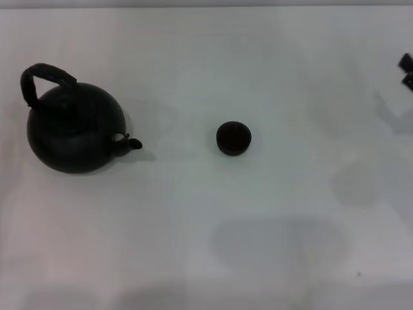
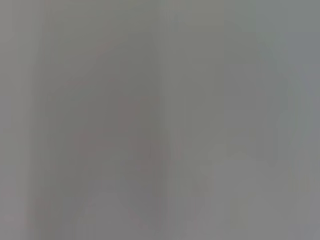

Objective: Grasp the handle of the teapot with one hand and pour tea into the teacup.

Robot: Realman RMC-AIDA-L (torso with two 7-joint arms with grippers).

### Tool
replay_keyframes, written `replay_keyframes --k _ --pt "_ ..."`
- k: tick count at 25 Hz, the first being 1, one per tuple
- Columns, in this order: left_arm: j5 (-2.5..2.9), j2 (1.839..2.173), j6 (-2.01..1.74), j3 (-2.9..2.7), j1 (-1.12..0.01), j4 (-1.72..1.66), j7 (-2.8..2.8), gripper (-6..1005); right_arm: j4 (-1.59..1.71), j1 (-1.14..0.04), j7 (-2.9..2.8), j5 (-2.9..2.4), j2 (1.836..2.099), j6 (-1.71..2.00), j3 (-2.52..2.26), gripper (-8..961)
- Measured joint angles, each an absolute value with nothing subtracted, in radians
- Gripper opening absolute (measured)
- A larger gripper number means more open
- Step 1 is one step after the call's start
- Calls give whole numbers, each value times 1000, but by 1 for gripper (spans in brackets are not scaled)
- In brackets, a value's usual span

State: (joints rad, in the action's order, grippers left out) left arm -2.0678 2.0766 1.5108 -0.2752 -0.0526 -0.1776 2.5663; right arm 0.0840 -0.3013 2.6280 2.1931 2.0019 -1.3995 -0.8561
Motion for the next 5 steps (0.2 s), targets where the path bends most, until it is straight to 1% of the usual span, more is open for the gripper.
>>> replay_keyframes --k 5 --pt "-2105 2079 1513 -274 -70 -127 2572 570 82 -300 2648 2194 2002 -1370 -748 844"
